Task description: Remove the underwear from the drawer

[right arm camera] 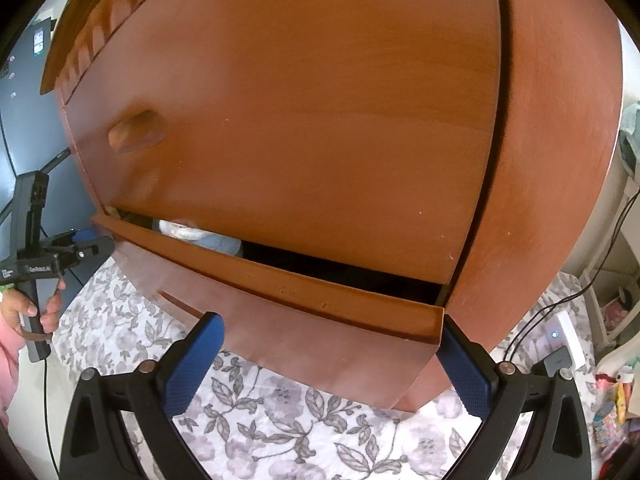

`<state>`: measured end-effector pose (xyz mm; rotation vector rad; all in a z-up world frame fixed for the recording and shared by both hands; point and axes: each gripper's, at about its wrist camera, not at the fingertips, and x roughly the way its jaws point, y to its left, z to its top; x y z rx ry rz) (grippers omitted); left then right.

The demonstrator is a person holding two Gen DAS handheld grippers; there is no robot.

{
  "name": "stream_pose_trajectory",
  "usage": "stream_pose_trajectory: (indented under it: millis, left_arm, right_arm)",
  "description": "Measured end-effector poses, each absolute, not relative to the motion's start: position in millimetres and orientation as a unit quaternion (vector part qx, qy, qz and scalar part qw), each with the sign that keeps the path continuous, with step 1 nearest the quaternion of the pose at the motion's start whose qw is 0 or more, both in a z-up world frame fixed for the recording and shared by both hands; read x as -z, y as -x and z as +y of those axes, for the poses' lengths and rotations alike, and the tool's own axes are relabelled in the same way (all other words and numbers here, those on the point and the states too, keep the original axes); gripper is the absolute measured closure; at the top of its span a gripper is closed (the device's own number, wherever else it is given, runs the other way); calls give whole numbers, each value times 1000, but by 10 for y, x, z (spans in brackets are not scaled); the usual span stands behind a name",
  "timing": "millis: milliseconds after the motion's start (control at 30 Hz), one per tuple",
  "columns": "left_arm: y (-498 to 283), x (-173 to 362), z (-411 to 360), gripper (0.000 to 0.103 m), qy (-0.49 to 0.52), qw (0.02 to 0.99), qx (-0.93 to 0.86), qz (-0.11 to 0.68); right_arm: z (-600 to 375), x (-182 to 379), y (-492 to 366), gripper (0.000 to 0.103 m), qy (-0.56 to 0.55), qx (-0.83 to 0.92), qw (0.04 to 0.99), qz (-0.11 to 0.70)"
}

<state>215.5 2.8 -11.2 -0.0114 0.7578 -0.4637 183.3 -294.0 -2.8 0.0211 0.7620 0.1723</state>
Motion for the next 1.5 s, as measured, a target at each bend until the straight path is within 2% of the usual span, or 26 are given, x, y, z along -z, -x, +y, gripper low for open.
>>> stream_pose_trajectory:
  millis: [533, 1000, 1500]
  left_arm:
    - [-1641, 152, 58, 0, -33, 902, 231, 364]
    - [-1107, 162, 216, 0, -26, 899, 238, 367]
    - [-1180, 178, 186, 0, -51, 889, 257, 374]
  right_arm:
    - [-2884, 14, -1420, 0, -15, -86, 928, 362]
    - [-2806, -1, -850, 0, -30, -87, 929, 358]
    - [-2796, -81, -853, 0, -2, -129, 924, 361]
